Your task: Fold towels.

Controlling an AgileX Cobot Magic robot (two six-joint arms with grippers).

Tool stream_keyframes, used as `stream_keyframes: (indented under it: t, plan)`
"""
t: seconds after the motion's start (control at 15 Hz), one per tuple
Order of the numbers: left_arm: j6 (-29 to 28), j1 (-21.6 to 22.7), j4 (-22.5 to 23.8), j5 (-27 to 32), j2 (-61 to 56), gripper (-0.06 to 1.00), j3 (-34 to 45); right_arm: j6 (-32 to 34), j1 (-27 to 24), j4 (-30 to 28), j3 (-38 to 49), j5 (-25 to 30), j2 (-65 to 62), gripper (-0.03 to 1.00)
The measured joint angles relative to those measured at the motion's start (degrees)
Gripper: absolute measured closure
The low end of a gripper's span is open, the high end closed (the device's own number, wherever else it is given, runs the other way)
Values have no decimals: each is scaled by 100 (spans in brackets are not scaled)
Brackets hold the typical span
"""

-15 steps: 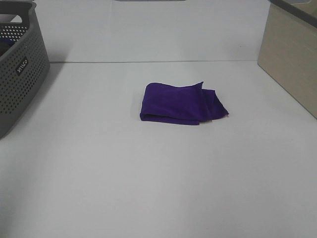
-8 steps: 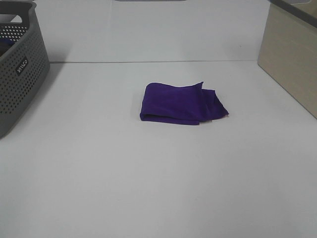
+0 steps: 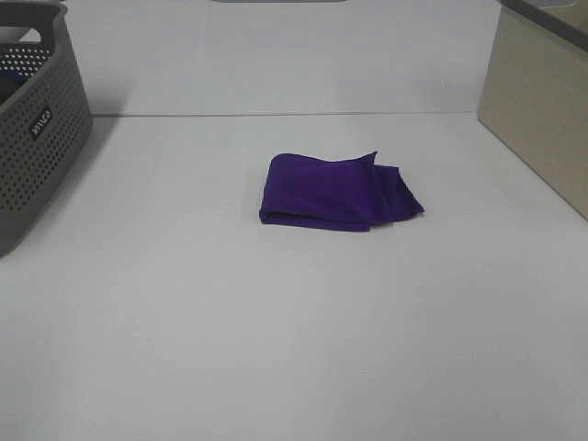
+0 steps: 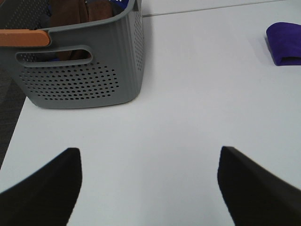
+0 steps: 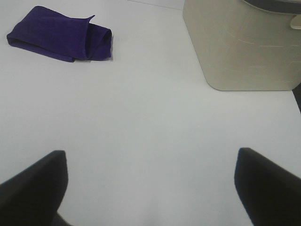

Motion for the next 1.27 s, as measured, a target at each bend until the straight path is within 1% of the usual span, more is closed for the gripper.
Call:
stream_keyframes:
  t: [0.13,0.73,0.8,1.27]
  plan:
    - [6,0,-11,-11,0,21,0,17,0,-11,74,-97,0,3]
    - [17,0,-11,-17,0,21,0,40,0,-34,86,-138,0,4]
    - [-103,0,-132,-17,0,21,0,40,0,-34,86,-138,0,4]
    - [-155,0,-183,-17,0,21,0,40,0,-34,86,-138,0,4]
